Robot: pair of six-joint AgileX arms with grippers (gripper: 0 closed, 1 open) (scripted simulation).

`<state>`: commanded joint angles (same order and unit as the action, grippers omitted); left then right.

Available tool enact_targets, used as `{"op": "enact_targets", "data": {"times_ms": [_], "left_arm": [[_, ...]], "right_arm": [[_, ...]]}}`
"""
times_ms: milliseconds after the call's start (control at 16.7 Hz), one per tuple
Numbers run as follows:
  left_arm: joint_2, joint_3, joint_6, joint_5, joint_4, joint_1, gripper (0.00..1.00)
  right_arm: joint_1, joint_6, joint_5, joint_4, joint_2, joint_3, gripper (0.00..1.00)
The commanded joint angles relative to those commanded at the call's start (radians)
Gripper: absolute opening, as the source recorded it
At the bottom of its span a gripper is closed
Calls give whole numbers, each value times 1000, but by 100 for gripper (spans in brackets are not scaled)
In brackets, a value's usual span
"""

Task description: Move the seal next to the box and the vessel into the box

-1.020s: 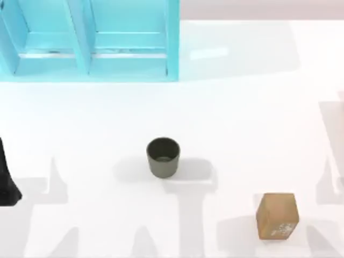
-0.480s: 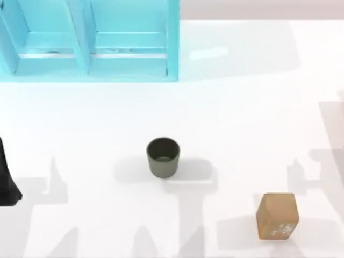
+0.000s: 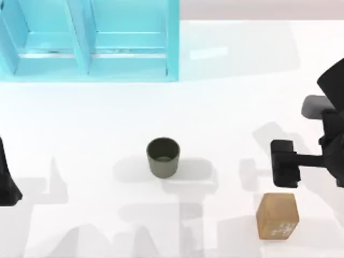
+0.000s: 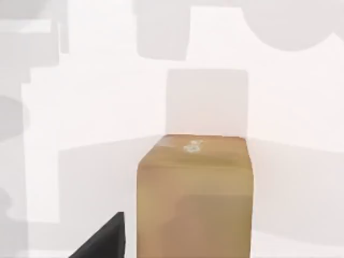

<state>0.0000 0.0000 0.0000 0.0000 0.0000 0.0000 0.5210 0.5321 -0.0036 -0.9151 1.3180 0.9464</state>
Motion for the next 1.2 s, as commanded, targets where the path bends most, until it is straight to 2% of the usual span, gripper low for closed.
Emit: {"op": "enact_targets", "data": {"times_ms": [300,720,1200], "left_arm": [[0,0,0,0,0,0,100],[0,0,0,0,0,0,100],[0,0,0,0,0,0,100]], "right_arm": [[103,103,-1,-180,258,186,100],[113,115,-2,-197,287,204,100],[120,121,-1,88,388,25,100]]}}
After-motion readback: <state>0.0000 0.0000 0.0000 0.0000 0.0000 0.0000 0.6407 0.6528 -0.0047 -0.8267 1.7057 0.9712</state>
